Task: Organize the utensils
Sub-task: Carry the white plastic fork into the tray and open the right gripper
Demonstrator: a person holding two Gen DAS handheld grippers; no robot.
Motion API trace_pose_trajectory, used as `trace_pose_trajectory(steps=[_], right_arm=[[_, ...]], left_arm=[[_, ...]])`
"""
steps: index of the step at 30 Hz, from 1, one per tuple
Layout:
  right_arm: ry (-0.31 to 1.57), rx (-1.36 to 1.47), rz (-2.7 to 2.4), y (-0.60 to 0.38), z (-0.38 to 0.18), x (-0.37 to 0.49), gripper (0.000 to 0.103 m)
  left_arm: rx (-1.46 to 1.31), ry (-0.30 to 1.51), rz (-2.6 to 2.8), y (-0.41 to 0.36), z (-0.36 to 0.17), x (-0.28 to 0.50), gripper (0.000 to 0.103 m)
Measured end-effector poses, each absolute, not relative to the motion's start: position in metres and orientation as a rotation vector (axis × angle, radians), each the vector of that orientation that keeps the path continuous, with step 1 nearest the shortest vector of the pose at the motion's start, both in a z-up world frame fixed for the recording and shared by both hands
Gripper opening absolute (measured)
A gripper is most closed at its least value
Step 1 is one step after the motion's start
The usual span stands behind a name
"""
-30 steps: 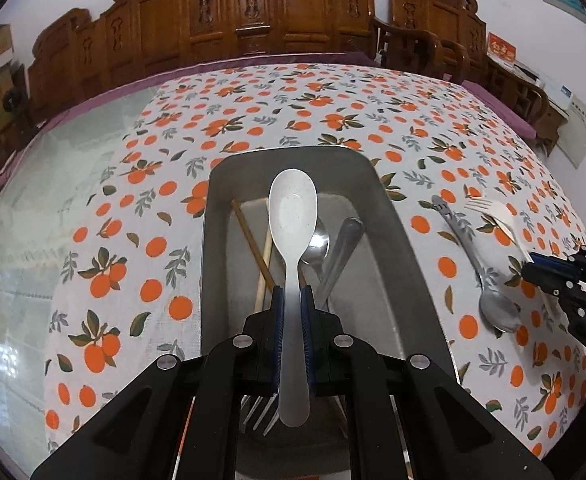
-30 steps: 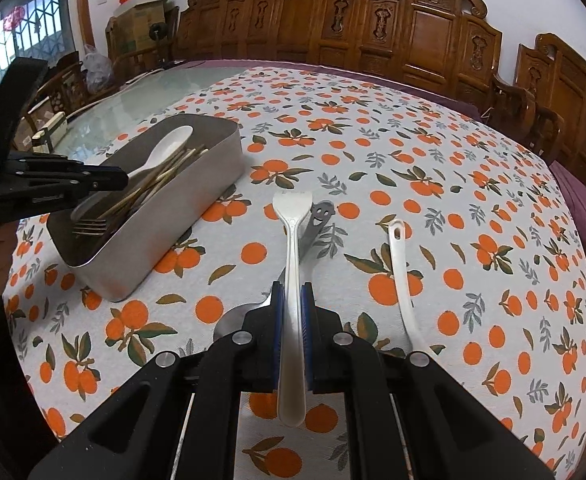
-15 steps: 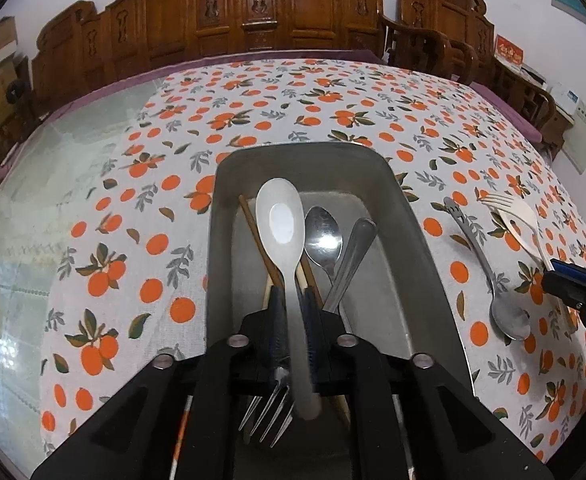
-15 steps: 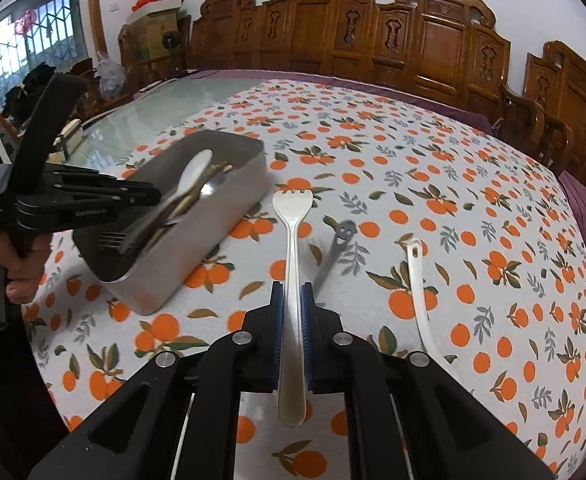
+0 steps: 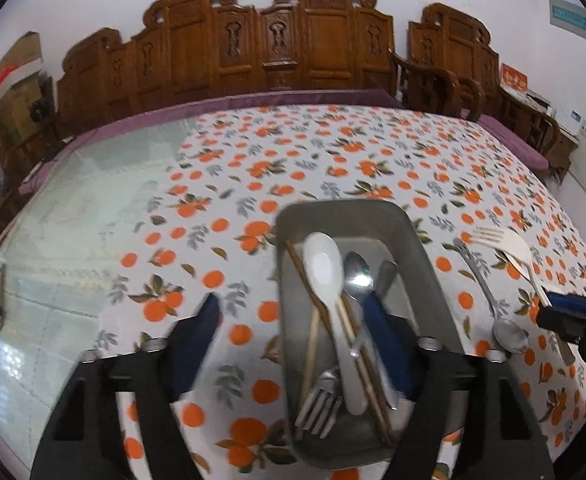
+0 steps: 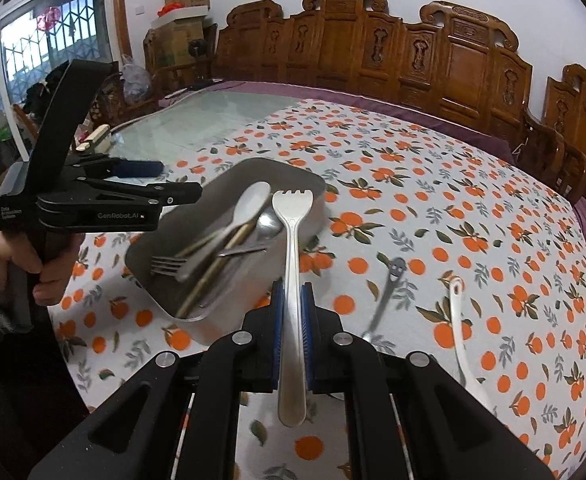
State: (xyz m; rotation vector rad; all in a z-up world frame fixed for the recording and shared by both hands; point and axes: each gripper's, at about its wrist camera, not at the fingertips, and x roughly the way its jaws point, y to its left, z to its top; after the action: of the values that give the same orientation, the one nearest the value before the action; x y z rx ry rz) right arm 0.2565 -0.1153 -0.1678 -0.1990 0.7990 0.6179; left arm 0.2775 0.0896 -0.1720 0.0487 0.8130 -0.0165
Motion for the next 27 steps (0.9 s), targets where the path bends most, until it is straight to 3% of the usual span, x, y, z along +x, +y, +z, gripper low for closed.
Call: trace_pose_trajectory(steps=[6, 27], right_arm=[[0.800, -0.175, 0.637, -0.096, -0.162, 0.259, 0.010], [0.934, -0.002, 0.640, -0.025, -0.190, 0.328, 0.010]], left_arm=[[0.051, 0.780, 0.012, 0.106, -0.166, 0.274, 0.091], [-0.057, 0.746, 0.086, 0.162, -0.152, 0.270, 0.092]])
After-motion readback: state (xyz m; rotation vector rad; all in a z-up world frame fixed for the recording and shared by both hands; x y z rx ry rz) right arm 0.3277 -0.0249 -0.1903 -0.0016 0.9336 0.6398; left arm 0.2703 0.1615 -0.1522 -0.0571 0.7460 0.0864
